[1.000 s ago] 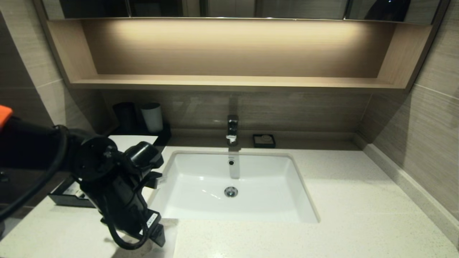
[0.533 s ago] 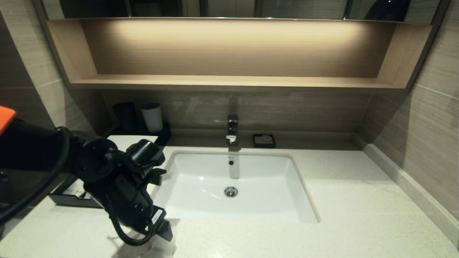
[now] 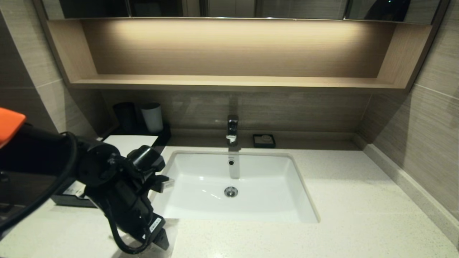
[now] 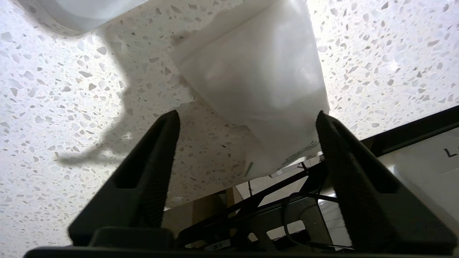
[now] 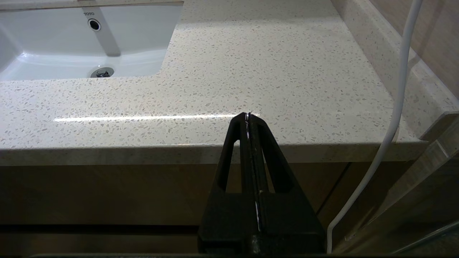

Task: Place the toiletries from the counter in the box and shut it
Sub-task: Pick up the bathroom toiletry

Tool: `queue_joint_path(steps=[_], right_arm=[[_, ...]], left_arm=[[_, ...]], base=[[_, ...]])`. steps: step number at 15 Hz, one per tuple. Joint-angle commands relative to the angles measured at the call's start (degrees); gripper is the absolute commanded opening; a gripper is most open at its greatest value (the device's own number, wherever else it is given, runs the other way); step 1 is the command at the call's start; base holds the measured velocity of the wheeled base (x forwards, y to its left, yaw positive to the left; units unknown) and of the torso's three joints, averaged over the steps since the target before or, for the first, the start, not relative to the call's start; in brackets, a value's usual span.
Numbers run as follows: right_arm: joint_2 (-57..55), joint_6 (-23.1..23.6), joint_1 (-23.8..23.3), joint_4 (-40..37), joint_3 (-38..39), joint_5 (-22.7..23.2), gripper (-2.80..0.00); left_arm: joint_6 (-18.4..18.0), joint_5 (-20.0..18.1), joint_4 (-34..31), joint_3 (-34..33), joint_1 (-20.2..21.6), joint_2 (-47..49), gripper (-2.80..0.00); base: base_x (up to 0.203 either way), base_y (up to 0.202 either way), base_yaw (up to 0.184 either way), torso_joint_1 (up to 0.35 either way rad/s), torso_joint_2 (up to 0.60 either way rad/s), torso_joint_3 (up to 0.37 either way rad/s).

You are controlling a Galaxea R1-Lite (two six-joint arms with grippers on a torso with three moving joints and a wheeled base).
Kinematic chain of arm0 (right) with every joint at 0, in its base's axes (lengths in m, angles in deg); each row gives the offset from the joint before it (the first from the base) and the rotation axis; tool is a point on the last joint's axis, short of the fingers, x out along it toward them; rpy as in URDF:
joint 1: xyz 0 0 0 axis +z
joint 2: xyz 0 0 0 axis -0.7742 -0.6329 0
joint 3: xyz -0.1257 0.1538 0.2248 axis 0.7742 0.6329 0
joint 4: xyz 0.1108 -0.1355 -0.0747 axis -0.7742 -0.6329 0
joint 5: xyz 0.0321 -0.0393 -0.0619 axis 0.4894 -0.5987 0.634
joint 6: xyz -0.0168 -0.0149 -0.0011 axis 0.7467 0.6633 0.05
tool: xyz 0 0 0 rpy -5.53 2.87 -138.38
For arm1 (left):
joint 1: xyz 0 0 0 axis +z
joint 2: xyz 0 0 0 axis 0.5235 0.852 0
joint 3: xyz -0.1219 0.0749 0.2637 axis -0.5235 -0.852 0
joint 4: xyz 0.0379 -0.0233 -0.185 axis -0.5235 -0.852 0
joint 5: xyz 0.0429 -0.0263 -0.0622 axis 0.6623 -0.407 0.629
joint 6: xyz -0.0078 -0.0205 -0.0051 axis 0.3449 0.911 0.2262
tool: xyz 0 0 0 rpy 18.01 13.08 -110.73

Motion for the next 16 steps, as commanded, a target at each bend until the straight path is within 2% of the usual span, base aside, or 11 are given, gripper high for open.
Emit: queue_joint_path(steps=[1,11,13,15,16], right_arm=[[0.0,-0.01,0.0,-0.07,0.0,0.03,-2.8],[0.0,-0.01,0.0,-0.07,0.0,-0.05,-2.8],[0.0,-0.01,0.0,-0.07,0.0,0.03,-2.8],[0.0,-0.01,0.0,-0.07,0.0,0.03,-2.8],[0.0,-0.01,0.0,-0.07,0.0,0.03,-2.8]], left_arm=[[-0.88,-0.02,-0.17,-0.45,0.0,0.5,-2.8],[-0.34,0.4,0.33,0.15,0.34,-3.18,-2.8],[2.64,3.14,1.6,1.72,2.65,-6.73,-2.8],[8.45,7.61,2.57,4.49,8.03,-7.98,-2.8],[10.04,9.07,2.7,5.55,11.26,-8.19,-2.8]], base=[[0.0,0.0,0.0,0.0,0.0,0.0],[0.0,0.0,0.0,0.0,0.0,0.0],[0.0,0.0,0.0,0.0,0.0,0.0],[0.0,0.0,0.0,0.0,0.0,0.0],[0.0,0.0,0.0,0.0,0.0,0.0]])
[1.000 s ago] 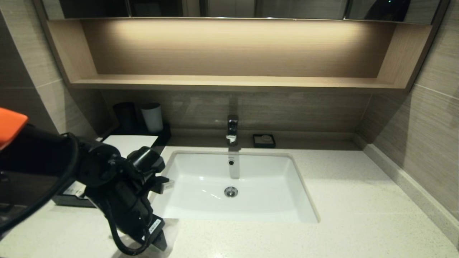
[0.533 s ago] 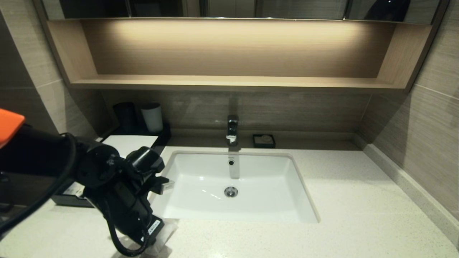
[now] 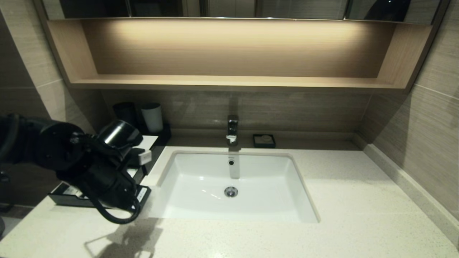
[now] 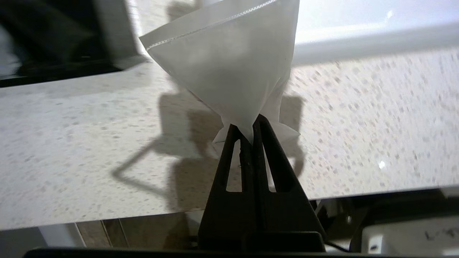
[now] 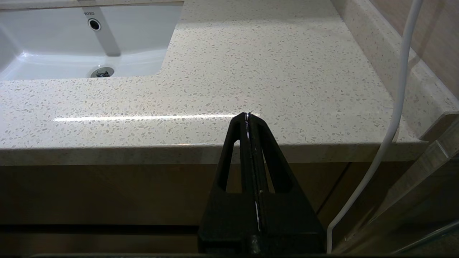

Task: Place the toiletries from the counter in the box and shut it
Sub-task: Pick up the bathroom toiletry, then place the bathroom toiletry into the drawer

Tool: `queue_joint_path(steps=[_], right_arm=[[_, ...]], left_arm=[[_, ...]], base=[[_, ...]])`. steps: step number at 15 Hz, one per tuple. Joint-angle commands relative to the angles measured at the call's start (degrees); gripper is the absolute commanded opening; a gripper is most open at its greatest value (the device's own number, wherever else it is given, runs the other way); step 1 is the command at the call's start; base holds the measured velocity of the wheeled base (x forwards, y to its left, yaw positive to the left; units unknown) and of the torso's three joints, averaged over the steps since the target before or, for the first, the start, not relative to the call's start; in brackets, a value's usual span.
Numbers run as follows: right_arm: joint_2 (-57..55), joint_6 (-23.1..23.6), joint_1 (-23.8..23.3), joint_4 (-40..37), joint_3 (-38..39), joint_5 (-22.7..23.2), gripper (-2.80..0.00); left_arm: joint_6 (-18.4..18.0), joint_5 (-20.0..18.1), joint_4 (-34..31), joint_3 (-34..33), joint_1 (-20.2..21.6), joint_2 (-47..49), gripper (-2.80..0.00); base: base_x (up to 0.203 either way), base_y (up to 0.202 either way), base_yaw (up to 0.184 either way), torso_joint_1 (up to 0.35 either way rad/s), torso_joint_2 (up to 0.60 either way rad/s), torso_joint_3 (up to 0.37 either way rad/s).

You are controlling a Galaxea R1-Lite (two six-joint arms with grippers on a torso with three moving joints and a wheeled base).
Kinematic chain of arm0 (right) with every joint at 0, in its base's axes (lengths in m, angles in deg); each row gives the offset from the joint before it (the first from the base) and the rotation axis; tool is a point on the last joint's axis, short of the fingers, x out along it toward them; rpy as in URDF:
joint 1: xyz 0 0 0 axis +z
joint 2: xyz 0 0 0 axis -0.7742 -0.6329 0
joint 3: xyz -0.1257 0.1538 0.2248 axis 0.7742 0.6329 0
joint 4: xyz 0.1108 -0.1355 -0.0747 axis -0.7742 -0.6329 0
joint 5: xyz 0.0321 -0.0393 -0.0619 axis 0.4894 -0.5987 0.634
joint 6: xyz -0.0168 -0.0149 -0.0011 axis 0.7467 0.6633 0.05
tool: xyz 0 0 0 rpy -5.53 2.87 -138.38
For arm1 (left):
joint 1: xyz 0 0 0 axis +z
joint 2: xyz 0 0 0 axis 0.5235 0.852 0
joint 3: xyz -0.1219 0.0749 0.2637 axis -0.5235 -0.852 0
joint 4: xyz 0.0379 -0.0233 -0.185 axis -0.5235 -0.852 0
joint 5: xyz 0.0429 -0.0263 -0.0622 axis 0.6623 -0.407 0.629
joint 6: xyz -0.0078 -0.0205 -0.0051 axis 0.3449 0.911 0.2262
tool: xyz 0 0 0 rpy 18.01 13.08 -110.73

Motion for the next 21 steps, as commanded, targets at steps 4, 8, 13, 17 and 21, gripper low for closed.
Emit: queue_joint_path(steps=[4,8,13,17,21], right_arm=[[0.0,-0.03,0.0,-0.09,0.0,0.02,-2.8],[0.0,-0.03,0.0,-0.09,0.0,0.02,-2.8],[0.0,-0.03,0.0,-0.09,0.0,0.02,-2.8],[0.0,-0.03,0.0,-0.09,0.0,0.02,-2.8],[0.0,-0.03,0.0,-0.09,0.0,0.02,-2.8]], left_arm=[[0.92,3.1,0.14,4.87,17.25,-1.65,-2.8],[-1.72,3.25,4.42,6.78,23.39,1.69,-2.8],[-1.94,3.22,4.61,9.56,27.07,5.25,-2.8],[-3.47,3.18,4.6,10.58,30.37,7.93,-2.8],[-4.61,3.27,4.04,10.37,31.66,9.51,-2.8]], base=[[0.0,0.0,0.0,0.0,0.0,0.0],[0.0,0.0,0.0,0.0,0.0,0.0],[0.0,0.0,0.0,0.0,0.0,0.0],[0.0,0.0,0.0,0.0,0.0,0.0],[0.0,0.0,0.0,0.0,0.0,0.0]])
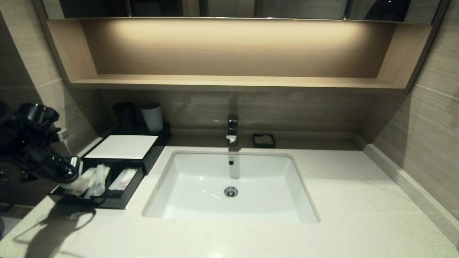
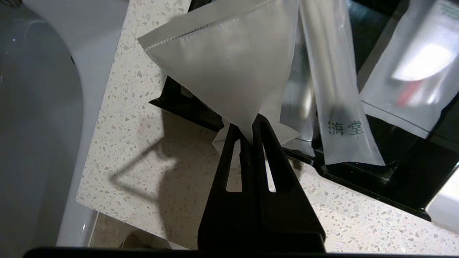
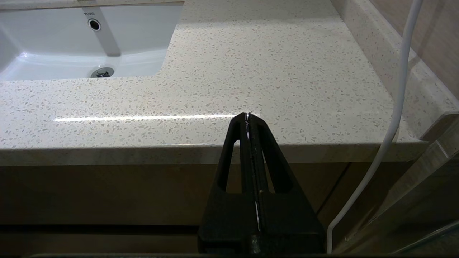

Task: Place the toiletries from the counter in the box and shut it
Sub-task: Place the bathroom toiletry into the drawer

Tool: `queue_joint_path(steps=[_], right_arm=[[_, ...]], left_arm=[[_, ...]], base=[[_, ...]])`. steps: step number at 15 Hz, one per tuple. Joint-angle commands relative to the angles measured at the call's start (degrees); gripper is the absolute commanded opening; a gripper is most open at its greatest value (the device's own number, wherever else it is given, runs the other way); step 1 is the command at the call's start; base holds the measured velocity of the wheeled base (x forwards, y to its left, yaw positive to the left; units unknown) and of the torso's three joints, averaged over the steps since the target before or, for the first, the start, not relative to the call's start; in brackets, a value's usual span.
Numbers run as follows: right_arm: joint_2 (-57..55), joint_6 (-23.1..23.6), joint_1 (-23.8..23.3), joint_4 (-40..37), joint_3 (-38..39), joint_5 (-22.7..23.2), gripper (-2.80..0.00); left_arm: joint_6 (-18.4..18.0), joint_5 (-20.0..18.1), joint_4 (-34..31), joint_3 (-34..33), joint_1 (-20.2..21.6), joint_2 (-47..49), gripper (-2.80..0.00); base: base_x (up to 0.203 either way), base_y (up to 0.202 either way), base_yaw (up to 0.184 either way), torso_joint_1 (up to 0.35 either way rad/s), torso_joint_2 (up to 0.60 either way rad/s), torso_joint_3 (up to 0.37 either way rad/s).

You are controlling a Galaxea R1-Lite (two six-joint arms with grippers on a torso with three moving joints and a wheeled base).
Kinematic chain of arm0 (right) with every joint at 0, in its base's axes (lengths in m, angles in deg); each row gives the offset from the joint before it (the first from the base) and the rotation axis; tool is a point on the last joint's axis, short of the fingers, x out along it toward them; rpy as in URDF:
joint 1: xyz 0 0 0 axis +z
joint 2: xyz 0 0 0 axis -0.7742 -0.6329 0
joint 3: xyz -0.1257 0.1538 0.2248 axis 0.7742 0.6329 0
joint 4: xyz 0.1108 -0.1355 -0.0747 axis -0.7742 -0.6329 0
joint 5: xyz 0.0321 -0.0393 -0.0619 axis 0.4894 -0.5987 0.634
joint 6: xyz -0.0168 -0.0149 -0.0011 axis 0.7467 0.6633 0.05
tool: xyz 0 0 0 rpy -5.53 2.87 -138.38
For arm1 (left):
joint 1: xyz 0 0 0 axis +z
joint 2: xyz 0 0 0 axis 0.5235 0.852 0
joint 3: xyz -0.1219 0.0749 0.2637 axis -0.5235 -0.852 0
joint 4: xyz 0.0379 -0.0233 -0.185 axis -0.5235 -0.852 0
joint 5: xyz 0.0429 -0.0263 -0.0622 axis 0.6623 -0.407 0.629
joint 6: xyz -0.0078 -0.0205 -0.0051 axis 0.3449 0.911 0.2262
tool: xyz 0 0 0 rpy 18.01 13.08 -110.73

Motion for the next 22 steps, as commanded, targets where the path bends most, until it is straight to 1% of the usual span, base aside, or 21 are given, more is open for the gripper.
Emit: queue_joint_path(steps=[1,6,8,9,10,18,21,22], right_arm=[[0.0,-0.04,0.0,-0.07,0.0,-0.02,-2.8],[0.0,-0.04,0.0,-0.07,0.0,-0.02,-2.8],[0.0,-0.04,0.0,-0.07,0.0,-0.02,-2.8],[0.0,-0.04,0.0,-0.07,0.0,-0.02,-2.8],[0.0,-0.04,0.0,-0.07,0.0,-0.02,-2.8],[0.0,-0.04,0.0,-0.07,0.0,-0.02,-2.8],[0.0,-0.04,0.0,-0.07,0.0,-0.02,-2.8],[0.0,-0.04,0.03,-0.07,0.0,-0.02,-2.8]], left_arm=[[-0.66,0.05,-0.42,-0.5,0.47,1.58,-2.8],[-1.49,-0.19,-0.6,-1.73,0.47,2.39,-2.8],[-2.51,-0.27,-0.52,-2.31,0.39,2.69,-2.8],[-2.7,-0.2,-0.51,-2.41,0.39,2.69,-1.29],[-2.7,-0.29,-0.43,-2.4,0.39,2.69,0.0],[-3.05,-0.29,0.21,-1.7,0.37,1.06,0.0],[-3.05,-0.96,0.28,-2.14,-1.09,0.2,0.0],[-3.05,-2.55,0.28,-2.14,-2.39,0.15,0.0]], base=[[0.0,0.0,0.0,0.0,0.0,0.0],[0.0,0.0,0.0,0.0,0.0,0.0],[0.0,0.0,0.0,0.0,0.0,0.0],[0.0,0.0,0.0,0.0,0.0,0.0],[0.0,0.0,0.0,0.0,0.0,0.0],[0.0,0.0,0.0,0.0,0.0,0.0],[0.0,0.0,0.0,0.0,0.0,0.0],[0.0,0.0,0.0,0.0,0.0,0.0]])
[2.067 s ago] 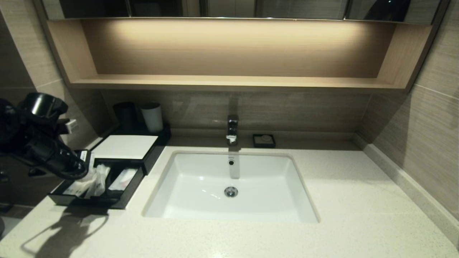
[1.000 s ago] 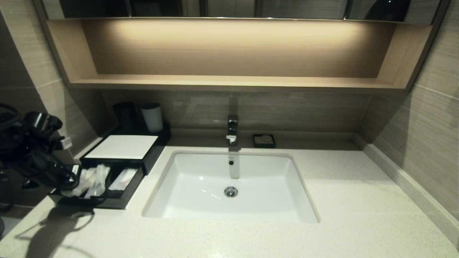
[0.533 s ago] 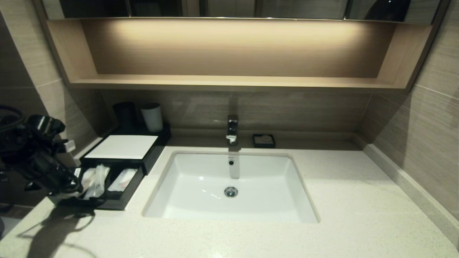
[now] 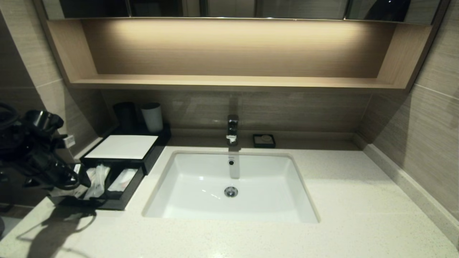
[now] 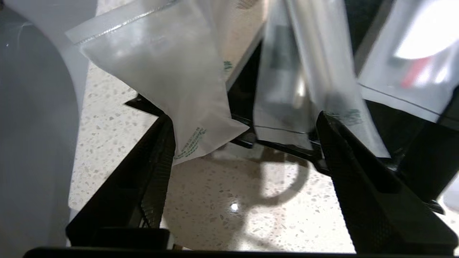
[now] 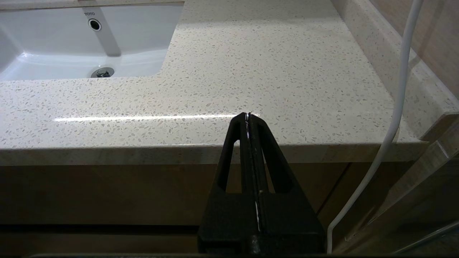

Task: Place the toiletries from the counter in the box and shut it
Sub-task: Place the bathroom toiletry into the drawer

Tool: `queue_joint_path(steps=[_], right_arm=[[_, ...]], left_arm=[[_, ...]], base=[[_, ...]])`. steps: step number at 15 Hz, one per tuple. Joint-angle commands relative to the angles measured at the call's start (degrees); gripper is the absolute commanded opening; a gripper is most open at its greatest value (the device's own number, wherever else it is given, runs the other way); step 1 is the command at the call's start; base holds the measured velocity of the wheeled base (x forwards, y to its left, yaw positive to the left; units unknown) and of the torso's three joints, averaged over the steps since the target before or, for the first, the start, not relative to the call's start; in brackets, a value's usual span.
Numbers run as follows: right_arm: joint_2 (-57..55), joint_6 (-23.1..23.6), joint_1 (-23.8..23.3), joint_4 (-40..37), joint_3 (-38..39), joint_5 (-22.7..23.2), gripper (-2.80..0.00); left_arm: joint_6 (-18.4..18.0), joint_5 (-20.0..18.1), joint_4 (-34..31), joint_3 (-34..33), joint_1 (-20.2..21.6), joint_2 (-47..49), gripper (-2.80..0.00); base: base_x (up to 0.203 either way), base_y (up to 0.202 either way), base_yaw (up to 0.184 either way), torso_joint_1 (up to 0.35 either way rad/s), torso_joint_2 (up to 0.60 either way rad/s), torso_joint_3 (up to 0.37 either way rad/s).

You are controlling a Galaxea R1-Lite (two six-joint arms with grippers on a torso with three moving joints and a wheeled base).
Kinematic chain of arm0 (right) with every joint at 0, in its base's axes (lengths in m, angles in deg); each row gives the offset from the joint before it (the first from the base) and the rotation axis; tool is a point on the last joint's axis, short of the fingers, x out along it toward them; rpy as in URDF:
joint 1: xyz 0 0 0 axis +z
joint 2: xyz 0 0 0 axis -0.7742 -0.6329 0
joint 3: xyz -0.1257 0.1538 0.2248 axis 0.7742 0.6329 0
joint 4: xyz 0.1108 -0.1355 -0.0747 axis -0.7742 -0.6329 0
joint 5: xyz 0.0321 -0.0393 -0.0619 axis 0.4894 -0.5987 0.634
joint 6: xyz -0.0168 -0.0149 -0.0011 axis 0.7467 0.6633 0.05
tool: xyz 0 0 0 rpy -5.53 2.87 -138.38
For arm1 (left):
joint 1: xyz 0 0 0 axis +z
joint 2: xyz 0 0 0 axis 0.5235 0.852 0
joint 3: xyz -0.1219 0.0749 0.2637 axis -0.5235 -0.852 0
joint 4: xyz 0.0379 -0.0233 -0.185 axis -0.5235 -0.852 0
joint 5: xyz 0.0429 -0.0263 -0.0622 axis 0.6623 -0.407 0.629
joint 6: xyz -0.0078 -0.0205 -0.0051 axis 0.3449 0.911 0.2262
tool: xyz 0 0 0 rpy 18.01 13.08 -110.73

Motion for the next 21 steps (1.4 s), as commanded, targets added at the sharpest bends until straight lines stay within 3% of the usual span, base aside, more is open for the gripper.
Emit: queue_joint_path(steps=[1,4,7,10,12,13,14,18,19,21], right_arm=[[0.0,-0.04,0.0,-0.07,0.0,0.01,-2.8],[0.0,-0.04,0.0,-0.07,0.0,0.01,-2.8],[0.0,-0.04,0.0,-0.07,0.0,0.01,-2.8],[0.0,-0.04,0.01,-0.07,0.0,0.01,-2.8],[0.0,-0.04,0.0,-0.07,0.0,0.01,-2.8],[0.0,-0.04,0.0,-0.07,0.0,0.0,-2.8],[0.0,-0.04,0.09,-0.07,0.0,0.01,-2.8],[0.0,-0.04,0.0,-0.07,0.0,0.01,-2.8],[0.0,-0.04,0.0,-0.07,0.0,0.01,-2.8],[0.0,-0.04,0.0,-0.07,0.0,0.01,-2.8]], left_arm=[[-0.06,-3.61,-0.12,-0.05,-2.0,-0.54,0.0],[-0.59,-8.81,0.09,0.54,-5.67,0.32,0.0],[-1.37,-9.56,4.04,0.16,-6.36,0.72,0.0],[-0.67,-5.92,5.6,0.11,-5.71,0.4,0.0],[-0.37,3.56,5.53,0.68,-4.96,0.02,0.0],[-0.25,3.89,5.66,0.72,-4.5,0.22,0.0],[0.0,0.94,5.74,0.73,-4.21,0.1,0.0],[-0.08,-0.54,3.41,0.86,-3.68,0.41,0.0],[-0.25,-1.8,2.51,1.42,-3.68,0.39,-2.8],[-0.6,-2.04,2.35,2.53,-3.68,-0.1,-2.8]], base=[[0.0,0.0,0.0,0.0,0.0,0.0],[0.0,0.0,0.0,0.0,0.0,0.0],[0.0,0.0,0.0,0.0,0.0,0.0],[0.0,0.0,0.0,0.0,0.0,0.0],[0.0,0.0,0.0,0.0,0.0,0.0],[0.0,0.0,0.0,0.0,0.0,0.0],[0.0,0.0,0.0,0.0,0.0,0.0],[0.0,0.0,0.0,0.0,0.0,0.0],[0.0,0.0,0.0,0.0,0.0,0.0],[0.0,0.0,0.0,0.0,0.0,0.0]])
